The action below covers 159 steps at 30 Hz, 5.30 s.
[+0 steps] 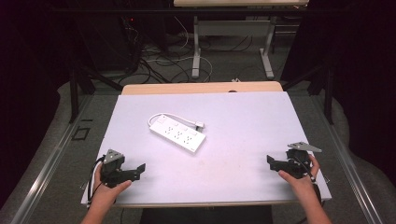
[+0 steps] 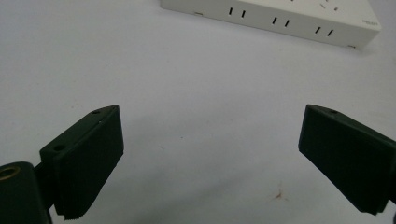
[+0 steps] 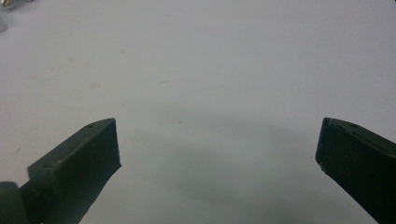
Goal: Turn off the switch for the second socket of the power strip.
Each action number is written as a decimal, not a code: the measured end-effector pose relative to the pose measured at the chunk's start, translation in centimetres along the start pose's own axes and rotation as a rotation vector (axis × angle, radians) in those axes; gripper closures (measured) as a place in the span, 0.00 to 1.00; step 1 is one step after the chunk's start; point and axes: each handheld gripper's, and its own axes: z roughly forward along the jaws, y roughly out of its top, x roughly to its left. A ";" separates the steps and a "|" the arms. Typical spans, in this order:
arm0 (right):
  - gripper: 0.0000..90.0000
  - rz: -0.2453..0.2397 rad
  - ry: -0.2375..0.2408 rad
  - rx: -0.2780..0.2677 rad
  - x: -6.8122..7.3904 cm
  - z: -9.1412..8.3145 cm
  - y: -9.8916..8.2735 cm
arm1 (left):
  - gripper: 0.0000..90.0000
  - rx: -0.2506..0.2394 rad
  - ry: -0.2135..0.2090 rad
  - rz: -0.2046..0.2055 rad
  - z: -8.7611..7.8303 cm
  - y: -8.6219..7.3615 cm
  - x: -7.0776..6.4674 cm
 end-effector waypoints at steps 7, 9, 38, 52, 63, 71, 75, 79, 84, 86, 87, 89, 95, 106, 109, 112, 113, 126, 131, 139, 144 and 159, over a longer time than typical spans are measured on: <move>0.00 0.008 0.017 -0.032 0.9 -0.4 0.2 | 0.08 -0.053 0.019 -0.033 -0.6 0.3 0.0; 0.00 0.008 0.021 -0.034 1.1 -0.5 0.2 | 0.08 -0.064 0.017 -0.041 -0.7 0.4 -0.1; 0.00 0.018 0.034 -0.060 2.1 -1.2 0.2 | 0.18 -0.117 0.021 -0.066 -2.3 5.3 -0.8; 0.00 0.036 0.026 -0.049 1.9 -1.4 0.1 | 0.21 -0.125 0.004 -0.026 -2.8 9.0 -2.0; 0.01 0.052 0.026 -0.057 1.8 -1.3 0.1 | 0.27 -0.126 -0.015 -0.007 -2.2 11.5 -3.1; 0.01 0.053 0.024 -0.054 1.6 -1.2 0.0 | 0.29 -0.119 -0.019 0.003 -1.4 13.1 -3.7; 0.01 0.062 0.025 -0.048 1.6 -1.1 -0.1 | 0.31 -0.125 -0.036 -0.011 -1.0 13.8 -4.0; 0.02 0.056 0.023 -0.052 1.4 -1.1 -0.1 | 0.32 -0.121 -0.038 -0.011 -0.5 14.4 -4.3; 0.02 0.069 0.018 -0.042 1.5 -1.2 -0.1 | 0.33 -0.132 -0.038 -0.028 0.2 15.0 -4.5; 0.02 0.071 0.020 -0.049 1.5 -1.1 -0.1 | 0.35 -0.128 -0.043 -0.025 0.4 15.4 -4.6; 0.02 0.071 0.020 -0.049 1.5 -1.1 -0.1 | 0.35 -0.128 -0.043 -0.024 0.6 15.6 -4.6; 0.02 0.073 0.022 -0.049 1.4 -1.0 -0.1 | 0.35 -0.130 -0.045 -0.025 0.9 15.9 -4.7; 0.03 0.075 0.020 -0.049 1.3 -1.0 -0.2 | 0.36 -0.125 -0.043 -0.013 2.0 16.8 -5.1; 0.03 0.071 0.014 -0.054 1.2 -0.9 -0.2 | 0.36 -0.115 -0.043 -0.019 3.9 17.7 -5.6; 0.03 0.078 0.014 -0.053 1.3 -0.9 -0.2 | 0.36 -0.105 -0.045 -0.019 4.5 17.9 -5.7; 0.03 0.078 0.018 -0.047 1.2 -1.0 -0.2 | 0.36 -0.106 -0.056 -0.030 5.1 18.2 -5.9; 0.03 0.078 0.020 -0.046 1.2 -1.0 -0.2 | 0.36 -0.102 -0.053 -0.021 5.3 18.3 -5.9; 0.04 0.073 0.015 -0.045 1.1 -0.9 -0.3 | 0.42 -0.050 -0.080 -0.028 7.7 19.4 -6.6; 0.04 0.082 0.020 -0.039 1.1 -0.8 -0.3 | 0.43 -0.018 -0.081 -0.022 8.9 19.6 -6.9; 0.04 0.080 0.021 -0.037 1.0 -0.7 -0.3 | 0.50 0.006 -0.085 -0.005 10.4 20.0 -7.3; 0.04 0.076 0.024 -0.033 1.0 -0.6 -0.4 | 0.55 0.011 -0.087 0.008 11.1 20.2 -7.7; 0.05 0.083 0.023 -0.038 1.0 -0.5 -0.4 | 0.73 0.075 -0.099 -0.040 13.4 20.2 -7.4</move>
